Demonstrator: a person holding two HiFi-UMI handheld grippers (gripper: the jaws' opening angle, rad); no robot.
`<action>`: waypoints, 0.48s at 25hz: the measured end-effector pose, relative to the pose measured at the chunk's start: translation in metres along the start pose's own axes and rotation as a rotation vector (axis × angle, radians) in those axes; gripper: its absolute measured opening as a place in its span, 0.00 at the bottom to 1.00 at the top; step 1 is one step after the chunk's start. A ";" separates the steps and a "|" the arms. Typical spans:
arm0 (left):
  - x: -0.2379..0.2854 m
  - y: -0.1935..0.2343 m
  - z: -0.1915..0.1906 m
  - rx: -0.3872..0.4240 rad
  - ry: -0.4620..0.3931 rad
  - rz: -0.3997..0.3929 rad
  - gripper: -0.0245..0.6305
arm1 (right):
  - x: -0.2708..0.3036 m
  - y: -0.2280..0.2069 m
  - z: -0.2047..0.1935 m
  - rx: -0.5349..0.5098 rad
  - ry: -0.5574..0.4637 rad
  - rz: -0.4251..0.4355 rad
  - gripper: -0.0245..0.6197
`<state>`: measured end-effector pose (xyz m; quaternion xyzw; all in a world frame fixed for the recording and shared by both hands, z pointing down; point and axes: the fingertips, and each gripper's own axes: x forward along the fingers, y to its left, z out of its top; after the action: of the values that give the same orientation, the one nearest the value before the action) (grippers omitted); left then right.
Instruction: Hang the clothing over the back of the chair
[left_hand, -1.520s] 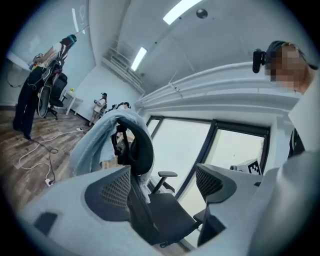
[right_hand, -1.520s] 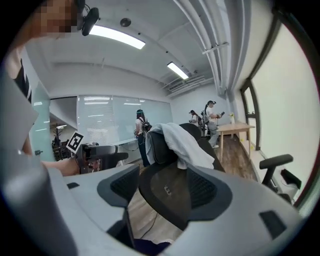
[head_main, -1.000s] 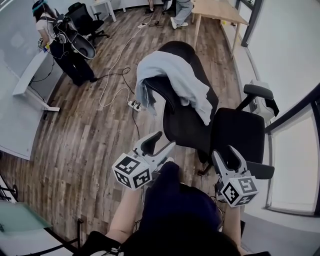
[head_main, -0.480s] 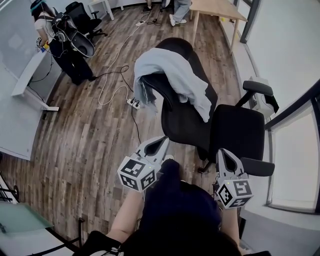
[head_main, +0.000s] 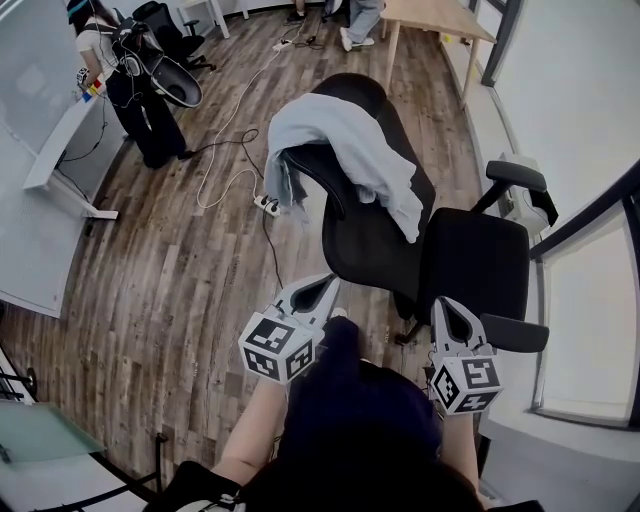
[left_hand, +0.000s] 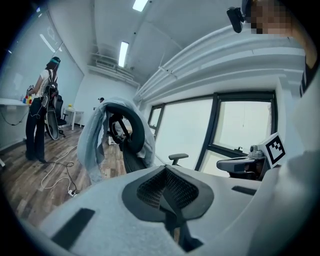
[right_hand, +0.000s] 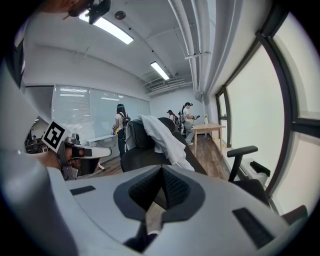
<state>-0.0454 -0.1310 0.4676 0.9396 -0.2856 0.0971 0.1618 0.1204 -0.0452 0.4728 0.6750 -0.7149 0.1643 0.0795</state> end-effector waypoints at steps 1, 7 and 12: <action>0.000 0.000 -0.001 -0.001 0.003 0.000 0.05 | 0.000 0.000 0.000 0.001 0.002 0.001 0.04; -0.004 0.002 0.001 0.004 0.012 0.003 0.05 | 0.003 0.006 -0.001 0.022 0.004 0.016 0.04; -0.004 0.003 0.001 0.007 0.019 0.009 0.05 | 0.006 0.007 -0.003 0.027 0.013 0.025 0.04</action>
<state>-0.0505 -0.1318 0.4667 0.9379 -0.2880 0.1080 0.1607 0.1125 -0.0494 0.4765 0.6658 -0.7206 0.1792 0.0730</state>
